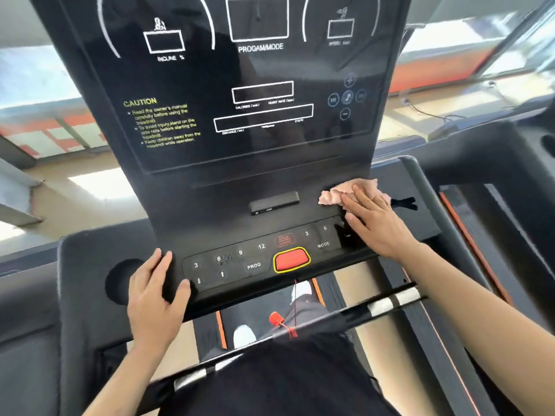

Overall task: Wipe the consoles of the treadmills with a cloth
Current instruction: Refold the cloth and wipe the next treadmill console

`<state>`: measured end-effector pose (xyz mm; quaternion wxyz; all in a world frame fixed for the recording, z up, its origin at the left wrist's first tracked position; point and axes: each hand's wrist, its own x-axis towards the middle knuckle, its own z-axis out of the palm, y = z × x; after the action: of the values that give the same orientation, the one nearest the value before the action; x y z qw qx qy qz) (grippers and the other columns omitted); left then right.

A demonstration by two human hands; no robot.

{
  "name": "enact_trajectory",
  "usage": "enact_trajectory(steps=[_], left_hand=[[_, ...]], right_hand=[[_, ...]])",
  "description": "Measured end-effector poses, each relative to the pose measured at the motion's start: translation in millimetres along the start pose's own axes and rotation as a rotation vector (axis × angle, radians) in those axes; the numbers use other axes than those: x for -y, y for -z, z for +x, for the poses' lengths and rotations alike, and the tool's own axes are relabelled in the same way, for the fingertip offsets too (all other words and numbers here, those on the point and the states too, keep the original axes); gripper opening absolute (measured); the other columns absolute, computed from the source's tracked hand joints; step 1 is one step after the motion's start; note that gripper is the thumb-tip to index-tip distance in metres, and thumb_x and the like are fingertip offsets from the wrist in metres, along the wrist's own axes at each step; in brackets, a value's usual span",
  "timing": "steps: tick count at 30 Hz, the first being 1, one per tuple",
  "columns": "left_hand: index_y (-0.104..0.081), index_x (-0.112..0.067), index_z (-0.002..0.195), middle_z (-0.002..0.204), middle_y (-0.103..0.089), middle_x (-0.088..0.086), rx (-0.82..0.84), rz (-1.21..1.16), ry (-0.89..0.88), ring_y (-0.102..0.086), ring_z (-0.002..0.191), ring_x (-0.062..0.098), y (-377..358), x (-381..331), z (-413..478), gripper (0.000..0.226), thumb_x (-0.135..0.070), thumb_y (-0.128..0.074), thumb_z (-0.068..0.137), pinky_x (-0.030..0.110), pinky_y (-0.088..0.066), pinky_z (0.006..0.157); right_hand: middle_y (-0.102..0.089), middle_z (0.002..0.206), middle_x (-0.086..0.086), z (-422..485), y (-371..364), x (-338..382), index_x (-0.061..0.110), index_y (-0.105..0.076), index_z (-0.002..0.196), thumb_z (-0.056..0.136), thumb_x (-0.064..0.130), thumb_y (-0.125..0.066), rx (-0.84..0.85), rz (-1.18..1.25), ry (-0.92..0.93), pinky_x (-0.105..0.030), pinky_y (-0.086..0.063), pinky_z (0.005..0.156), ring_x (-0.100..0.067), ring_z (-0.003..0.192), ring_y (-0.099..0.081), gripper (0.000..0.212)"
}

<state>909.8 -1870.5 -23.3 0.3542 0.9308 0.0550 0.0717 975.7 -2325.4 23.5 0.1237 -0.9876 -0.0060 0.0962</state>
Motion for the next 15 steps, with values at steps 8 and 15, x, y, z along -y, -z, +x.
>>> enact_trajectory(steps=[8, 15], left_hand=[[-0.061, -0.01, 0.141, 0.151, -0.053, 0.01, -0.041, 0.043, -0.031, -0.046, 0.137, 0.034, -6.9, 2.8, -2.5, 0.066, -0.046, -0.049, 0.086, 0.039, -0.032, 0.114], [-0.06, -0.009, 0.141, 0.153, -0.051, 0.012, -0.054, 0.052, -0.041, -0.045, 0.138, 0.035, -8.9, 4.9, -1.7, 0.066, -0.045, -0.05, 0.087, 0.038, -0.029, 0.116]], right_hand=[[-0.025, 0.166, 0.008, -47.7, 2.6, 9.3, 0.057, 0.0, 0.156, 0.099, 0.051, -0.039, 0.017, -0.036, -0.115, -0.054, -0.038, 0.11, -0.038, 0.139, -0.041, 0.069], [-0.055, 0.149, 0.001, -79.2, 18.7, -20.6, 0.04, -0.044, 0.15, 0.099, 0.049, -0.047, -0.272, -0.026, 0.139, -0.05, -0.056, 0.094, -0.028, 0.12, -0.059, 0.052]])
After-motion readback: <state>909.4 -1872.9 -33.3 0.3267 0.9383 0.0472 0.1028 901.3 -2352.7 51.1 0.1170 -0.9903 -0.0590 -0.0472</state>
